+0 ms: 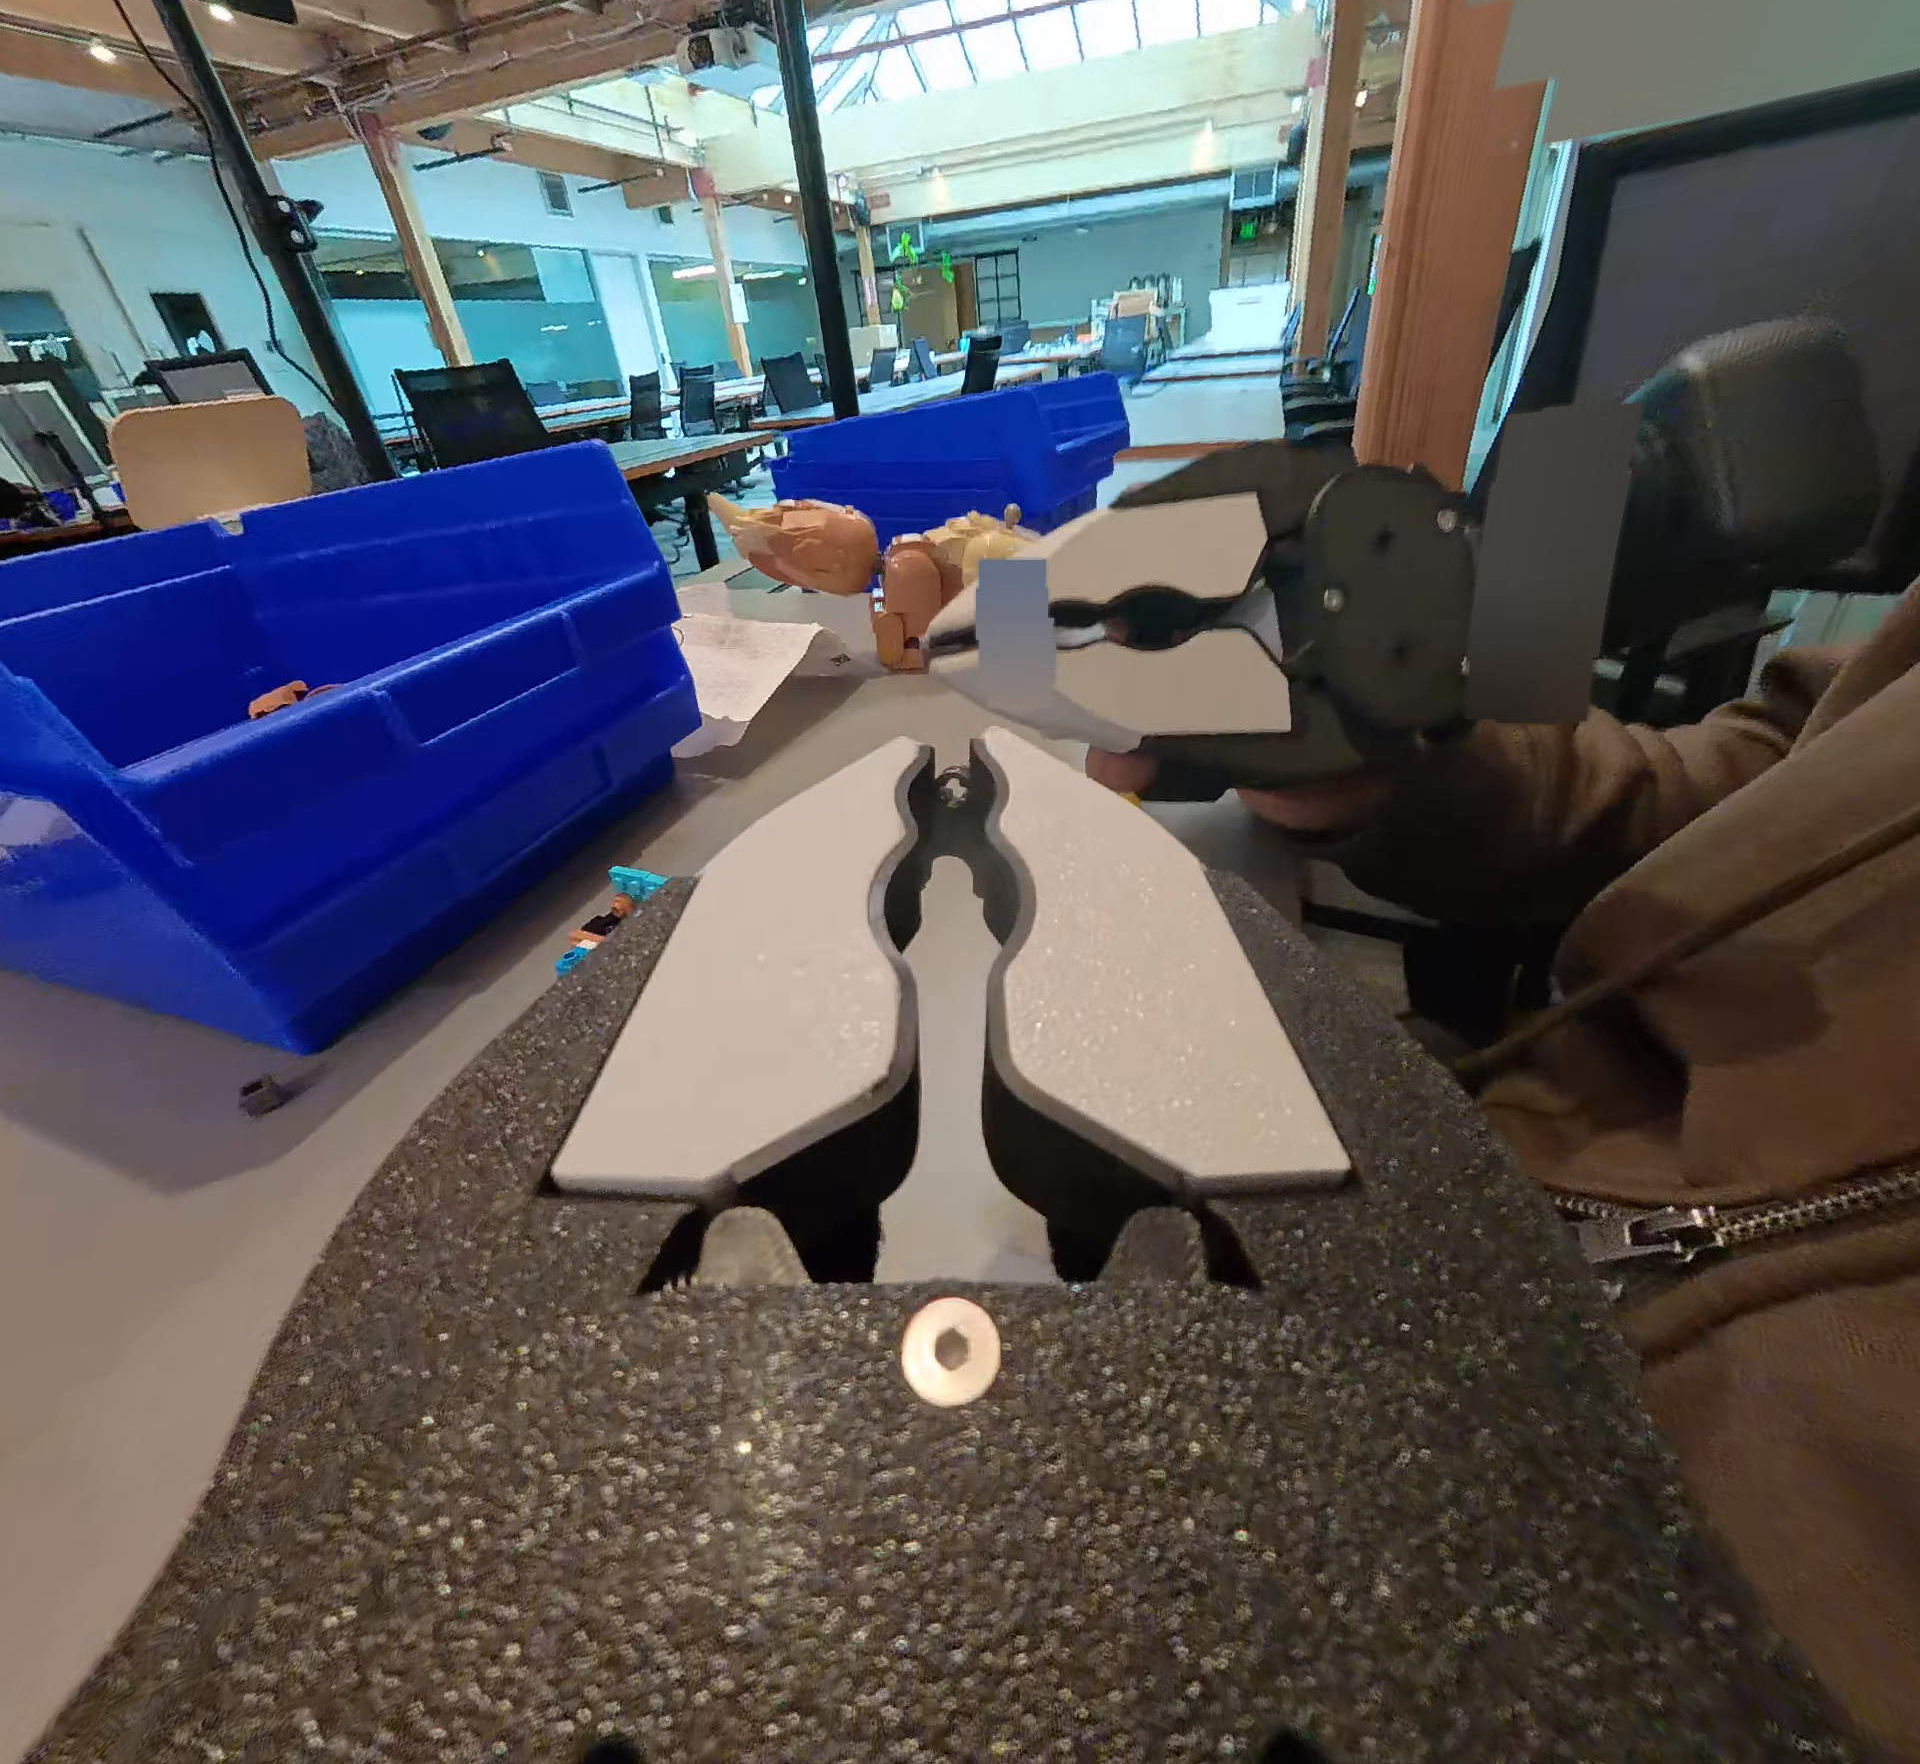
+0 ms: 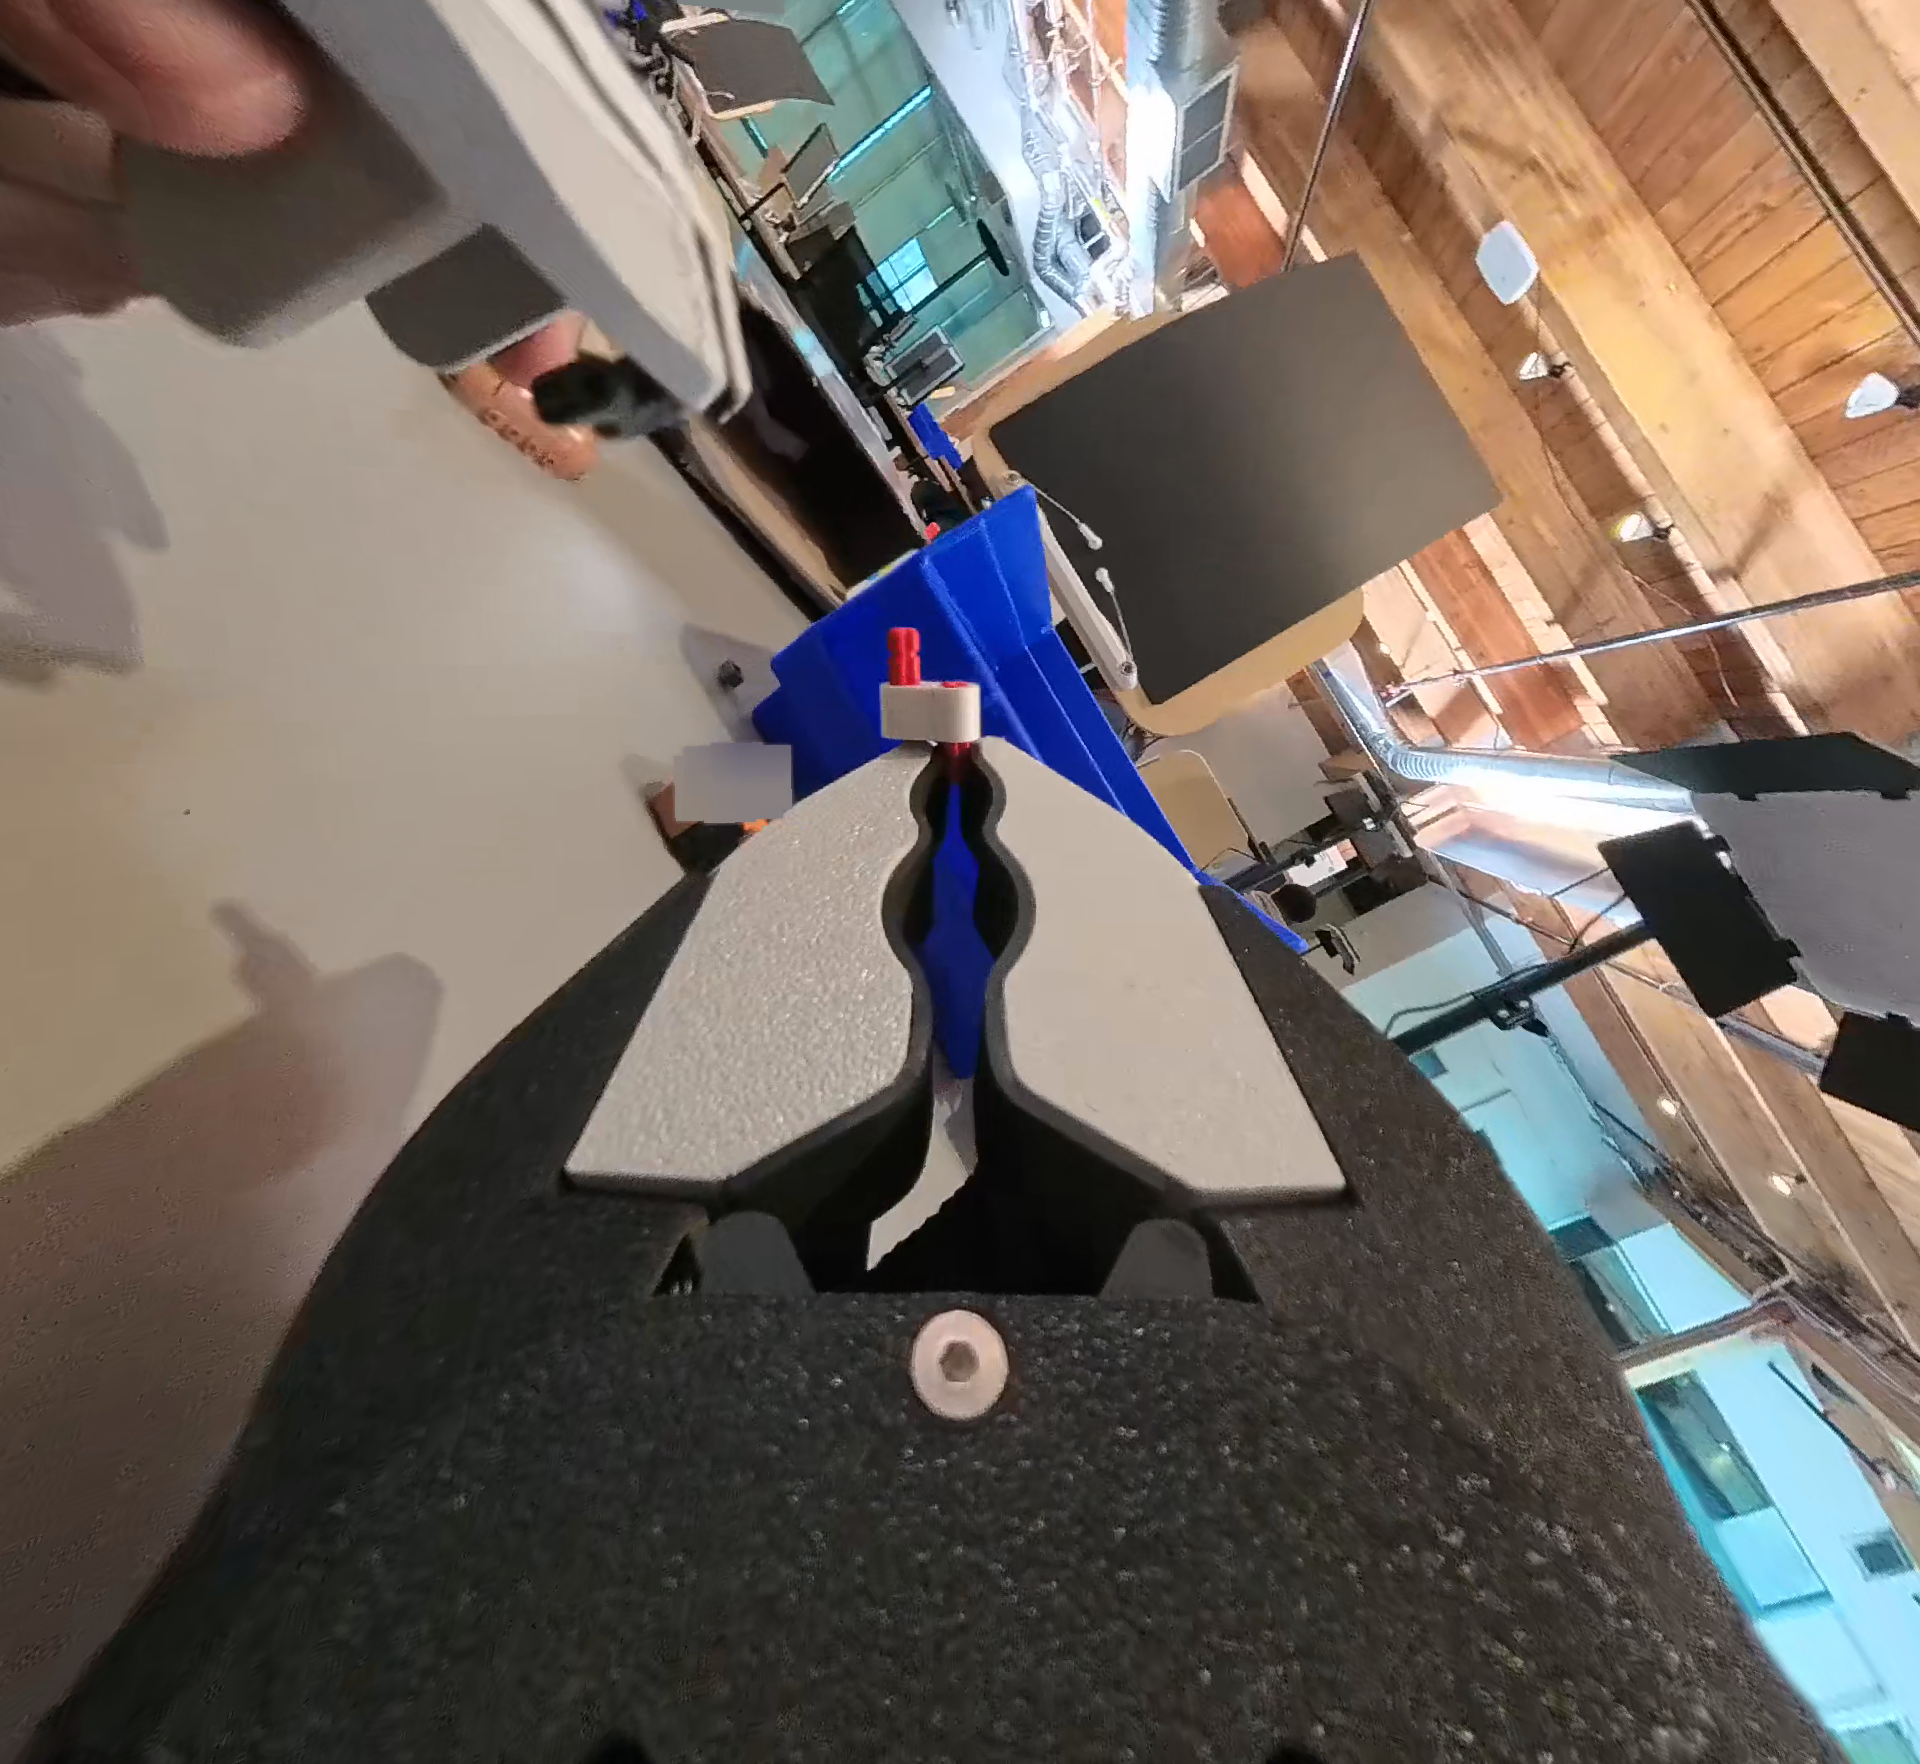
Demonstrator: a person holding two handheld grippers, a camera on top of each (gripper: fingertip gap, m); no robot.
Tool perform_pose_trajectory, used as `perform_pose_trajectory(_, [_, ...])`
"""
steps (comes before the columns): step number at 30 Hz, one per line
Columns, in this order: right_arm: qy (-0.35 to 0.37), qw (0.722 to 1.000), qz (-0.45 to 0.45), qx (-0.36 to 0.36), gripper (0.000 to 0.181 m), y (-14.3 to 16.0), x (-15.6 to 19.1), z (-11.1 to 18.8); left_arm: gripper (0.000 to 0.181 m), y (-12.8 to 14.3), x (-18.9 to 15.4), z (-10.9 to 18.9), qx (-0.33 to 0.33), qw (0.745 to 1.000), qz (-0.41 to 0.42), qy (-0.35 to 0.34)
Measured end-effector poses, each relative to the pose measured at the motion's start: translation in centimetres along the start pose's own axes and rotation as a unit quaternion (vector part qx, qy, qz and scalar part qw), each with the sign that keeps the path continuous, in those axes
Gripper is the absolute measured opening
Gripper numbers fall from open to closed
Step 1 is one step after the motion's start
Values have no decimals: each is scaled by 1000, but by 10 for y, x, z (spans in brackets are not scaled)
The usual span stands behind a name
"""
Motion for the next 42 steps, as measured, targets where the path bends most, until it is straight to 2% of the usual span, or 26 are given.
perform_pose_trajectory(6, [0,1000,24,8,3,-1,6,-3,6,1,4,4,-12,1000,8,-19])
perform_pose_trajectory(11, [1,998,54,16,3,-2,12,-6,7,2,-7,0,19,996,-70,-60])
perform_pose_trajectory(15, [12,997,72,17,4,-4,15,-6,6,-3,-9,0,16,989,-116,-91])
perform_pose_trajectory(18, [17,997,71,17,4,-4,14,-6,6,-11,-7,-2,33,974,-188,-124])
perform_pose_trajectory(20, [18,997,70,17,3,-4,14,-6,6,-26,-3,-7,54,959,-235,-151])
perform_pose_trajectory(24, [26,997,71,13,4,-4,13,-5,7,-74,6,-20,47,933,-313,-172])
perform_pose_trajectory(28, [30,997,68,13,4,-4,12,-5,7,-112,37,-46,63,900,-372,-218])
perform_pose_trajectory(32, [31,997,69,12,4,-4,13,-5,7,-122,96,-81,98,902,-339,-249])
perform_pose_trajectory(36, [28,997,73,14,4,-4,14,-6,7,-104,151,-103,137,914,-256,-285])
perform_pose_trajectory(38, [28,997,75,16,4,-4,14,-6,11,-91,168,-106,158,919,-215,-291])
perform_pose_trajectory(42, [27,996,78,16,4,-4,15,-6,26,-84,178,-96,122,937,-158,-286])
Point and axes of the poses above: each gripper's, where its closed fingertips meet, z back along the fingers, y out of its underside, x = y × z across the jaws, the point moved 8 cm from there along z, back along the fingers, and after that the axes turned 11 degrees about x, right-handed, at the moved point
